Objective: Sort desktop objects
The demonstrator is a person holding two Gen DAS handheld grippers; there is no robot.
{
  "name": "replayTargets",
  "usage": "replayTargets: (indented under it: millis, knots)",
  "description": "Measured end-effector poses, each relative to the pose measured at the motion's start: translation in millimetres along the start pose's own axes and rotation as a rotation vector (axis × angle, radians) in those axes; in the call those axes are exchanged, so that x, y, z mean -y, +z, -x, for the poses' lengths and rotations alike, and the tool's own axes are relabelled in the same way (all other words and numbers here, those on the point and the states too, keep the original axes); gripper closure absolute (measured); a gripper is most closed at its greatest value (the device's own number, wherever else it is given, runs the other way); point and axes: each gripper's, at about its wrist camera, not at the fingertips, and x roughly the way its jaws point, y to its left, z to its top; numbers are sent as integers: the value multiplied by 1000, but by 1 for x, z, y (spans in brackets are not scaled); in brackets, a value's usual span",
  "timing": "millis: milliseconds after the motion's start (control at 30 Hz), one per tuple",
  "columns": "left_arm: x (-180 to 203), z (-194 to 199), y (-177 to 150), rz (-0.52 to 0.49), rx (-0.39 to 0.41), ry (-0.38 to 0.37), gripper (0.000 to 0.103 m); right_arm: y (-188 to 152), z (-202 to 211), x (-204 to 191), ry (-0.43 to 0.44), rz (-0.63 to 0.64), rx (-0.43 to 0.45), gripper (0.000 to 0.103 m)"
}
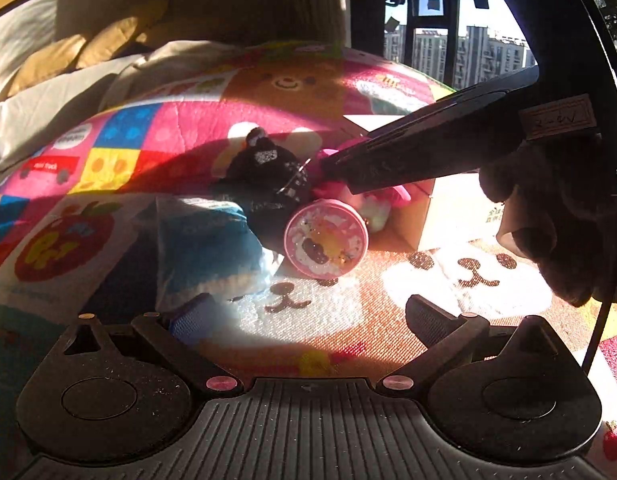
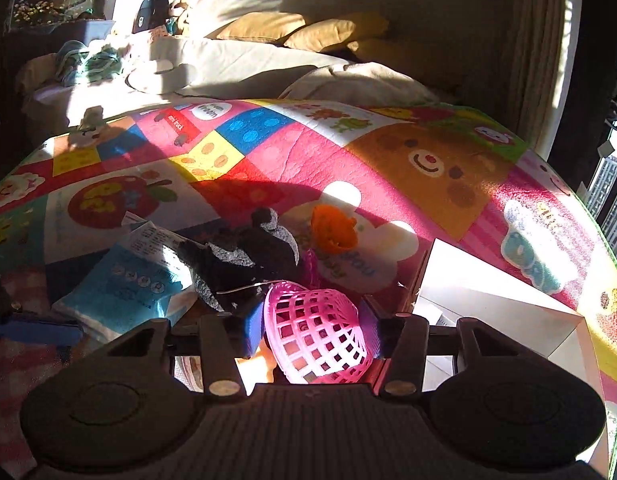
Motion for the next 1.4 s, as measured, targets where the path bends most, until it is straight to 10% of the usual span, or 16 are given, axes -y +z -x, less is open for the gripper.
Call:
replayTargets:
  millis: [300,500,567,667,1100,1400]
  knots:
    - [0,-1,1,2,-3,6,0,-37,82,25,73,-109,-11,91]
    - [3,-2,1,-18,-10,23,0,-75,105,39,60,-167,-72,91]
    - [4,-2,1,-17,-15,30,0,-80,104,40,58,-177,-88,81]
    - [2,-1,3,-5,-27,34,0,-85,102,36,66,-162,-66,35]
    - [14,-13,23,-63,-5,40,0,-108,89,25,-1,-72,-56,29]
    - [15,-16,28,-47,-3,33,0,-105,99,125,-200,-542,-19,0]
